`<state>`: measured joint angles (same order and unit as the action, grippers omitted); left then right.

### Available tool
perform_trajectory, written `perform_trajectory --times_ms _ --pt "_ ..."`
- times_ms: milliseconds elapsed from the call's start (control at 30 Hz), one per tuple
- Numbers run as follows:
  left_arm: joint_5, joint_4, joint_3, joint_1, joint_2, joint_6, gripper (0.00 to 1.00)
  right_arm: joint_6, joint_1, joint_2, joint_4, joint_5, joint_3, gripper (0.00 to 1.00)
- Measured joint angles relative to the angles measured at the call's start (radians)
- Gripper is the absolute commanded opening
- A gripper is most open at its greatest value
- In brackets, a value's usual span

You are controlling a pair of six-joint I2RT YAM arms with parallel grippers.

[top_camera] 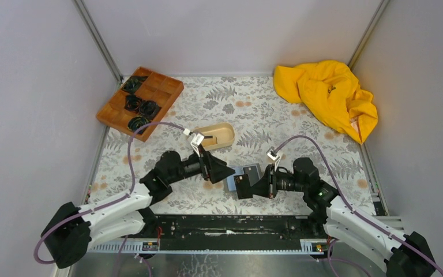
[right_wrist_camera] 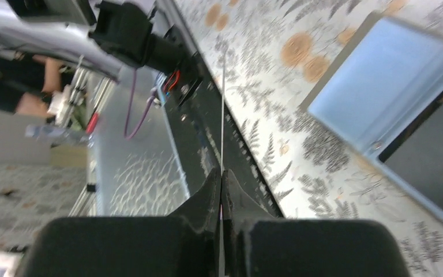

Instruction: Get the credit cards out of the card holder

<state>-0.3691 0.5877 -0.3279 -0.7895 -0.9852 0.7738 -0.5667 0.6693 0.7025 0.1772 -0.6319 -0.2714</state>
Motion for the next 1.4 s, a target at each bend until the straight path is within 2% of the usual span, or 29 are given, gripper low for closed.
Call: perform_trajectory --times_ms 67,233,467,800,933,1133,1300,1400 --pt "-0.018 -0.103 -0.036 0.000 0.049 -0.057 0.87 -0.031 0.000 -0.038 0.038 -0.061 0.051 0.00" --pt "-0.117 -0.199 -0.043 0.000 0.011 -0.121 0.64 -0.081 0.005 -0.093 0.073 -0.155 0.114 0.00" --pt "-0.176 -0.238 -0.043 -0.049 -0.047 -0.161 0.56 -0.088 0.010 -0.128 0.068 -0.224 0.119 0.00" --pt "-0.217 -0.251 -0.053 -0.081 -0.047 -0.190 0.51 -0.093 0.011 -0.002 0.154 -0.235 0.119 0.00" --pt "-0.233 -0.251 -0.053 -0.085 -0.047 -0.191 0.46 -0.094 0.011 0.013 0.178 -0.240 0.119 0.00" --pt "-0.256 -0.248 -0.053 -0.123 -0.052 -0.197 0.43 -0.094 0.011 0.046 0.206 -0.247 0.119 0.00" --pt "-0.250 -0.249 -0.056 -0.151 -0.054 -0.208 0.13 -0.095 0.013 0.073 0.224 -0.253 0.119 0.00" --pt "-0.243 -0.251 -0.063 -0.153 -0.054 -0.210 0.03 -0.095 0.017 0.078 0.235 -0.254 0.119 0.00"
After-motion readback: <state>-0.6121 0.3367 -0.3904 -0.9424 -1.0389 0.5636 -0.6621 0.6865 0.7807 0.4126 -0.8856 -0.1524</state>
